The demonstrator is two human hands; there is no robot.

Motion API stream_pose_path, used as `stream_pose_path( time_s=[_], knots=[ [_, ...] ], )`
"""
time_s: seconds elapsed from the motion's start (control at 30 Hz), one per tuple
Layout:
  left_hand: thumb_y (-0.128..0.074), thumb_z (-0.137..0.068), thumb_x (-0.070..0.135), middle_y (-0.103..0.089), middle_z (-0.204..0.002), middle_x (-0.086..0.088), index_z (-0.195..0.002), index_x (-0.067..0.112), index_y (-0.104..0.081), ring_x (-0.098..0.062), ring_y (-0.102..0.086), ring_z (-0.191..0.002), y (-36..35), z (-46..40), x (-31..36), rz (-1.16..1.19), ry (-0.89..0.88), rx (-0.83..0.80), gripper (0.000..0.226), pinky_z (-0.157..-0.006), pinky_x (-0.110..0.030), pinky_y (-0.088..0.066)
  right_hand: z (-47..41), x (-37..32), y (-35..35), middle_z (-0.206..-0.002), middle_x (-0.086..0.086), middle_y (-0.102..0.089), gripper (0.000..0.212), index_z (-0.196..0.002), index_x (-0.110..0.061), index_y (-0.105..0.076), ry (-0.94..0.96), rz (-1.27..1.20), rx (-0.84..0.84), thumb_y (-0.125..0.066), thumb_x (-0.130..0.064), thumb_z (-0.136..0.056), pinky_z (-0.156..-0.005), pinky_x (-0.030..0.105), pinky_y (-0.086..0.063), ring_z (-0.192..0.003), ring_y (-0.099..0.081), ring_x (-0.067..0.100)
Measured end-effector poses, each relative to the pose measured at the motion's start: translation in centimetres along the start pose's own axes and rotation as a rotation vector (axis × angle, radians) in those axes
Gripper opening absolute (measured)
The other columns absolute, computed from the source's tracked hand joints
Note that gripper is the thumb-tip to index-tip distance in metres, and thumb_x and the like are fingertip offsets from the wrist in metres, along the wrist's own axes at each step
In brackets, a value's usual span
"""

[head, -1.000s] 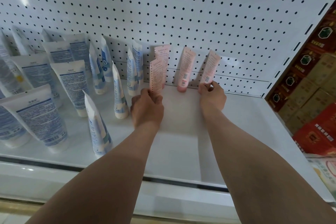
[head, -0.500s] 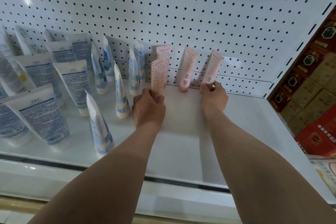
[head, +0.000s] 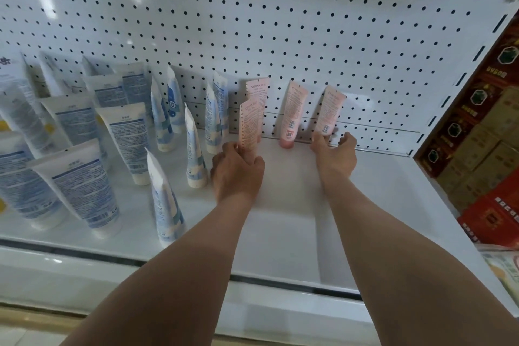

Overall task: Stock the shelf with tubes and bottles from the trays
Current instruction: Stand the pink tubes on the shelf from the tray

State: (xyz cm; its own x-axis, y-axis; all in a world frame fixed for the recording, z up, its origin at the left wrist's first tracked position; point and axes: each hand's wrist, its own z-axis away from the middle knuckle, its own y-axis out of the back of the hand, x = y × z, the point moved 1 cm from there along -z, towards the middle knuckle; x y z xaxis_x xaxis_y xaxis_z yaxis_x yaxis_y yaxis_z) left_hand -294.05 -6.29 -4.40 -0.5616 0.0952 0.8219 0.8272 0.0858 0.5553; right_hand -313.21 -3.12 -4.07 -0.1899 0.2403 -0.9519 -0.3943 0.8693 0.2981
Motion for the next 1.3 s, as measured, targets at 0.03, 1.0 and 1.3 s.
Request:
stream_pose_path(
  time_s=[0.03,1.0,1.3],
  knots=[
    [-0.064,-0.083,0.040,-0.058,-0.120,-0.007,-0.124,0.018,-0.050,-0.027,-0.051,-0.119,0.0,0.0,0.0,0.001,-0.005,-0.004,0.049,-0.099,-0.039,-0.044,0.3,0.0,0.3,-0.146,0.007,-0.051,0.088,-0.152,-0.013,-0.035,-0.012,-0.009,-0.013,-0.074,-0.050,-0.082,-0.108,0.038,-0.042,-0.134,-0.048,0.024],
    [-0.076,-0.086,0.027,-0.061,-0.100,-0.009,-0.117,0.007,-0.061,-0.016,-0.060,-0.084,3.6,28.6,1.5,0.904,0.481,-0.403,0.040,-0.083,-0.040,-0.060,22.3,4.8,26.6,-0.119,-0.004,-0.061,0.032,-0.122,-0.028,-0.061,-0.201,-0.112,-0.177,-0.065,-0.040,-0.092,-0.102,0.041,-0.051,-0.108,-0.059,0.020],
    [-0.078,-0.085,0.019,-0.064,-0.103,-0.006,-0.111,0.009,-0.067,-0.021,-0.063,-0.105,0.6,35.9,-2.6,0.847,0.673,-0.720,0.031,-0.085,-0.044,-0.060,26.5,10.5,30.9,-0.122,-0.004,-0.055,0.035,-0.130,-0.020,-0.061,-0.454,-0.100,-0.257,-0.063,-0.031,-0.097,-0.101,0.038,-0.051,-0.112,-0.052,0.019]
  ],
)
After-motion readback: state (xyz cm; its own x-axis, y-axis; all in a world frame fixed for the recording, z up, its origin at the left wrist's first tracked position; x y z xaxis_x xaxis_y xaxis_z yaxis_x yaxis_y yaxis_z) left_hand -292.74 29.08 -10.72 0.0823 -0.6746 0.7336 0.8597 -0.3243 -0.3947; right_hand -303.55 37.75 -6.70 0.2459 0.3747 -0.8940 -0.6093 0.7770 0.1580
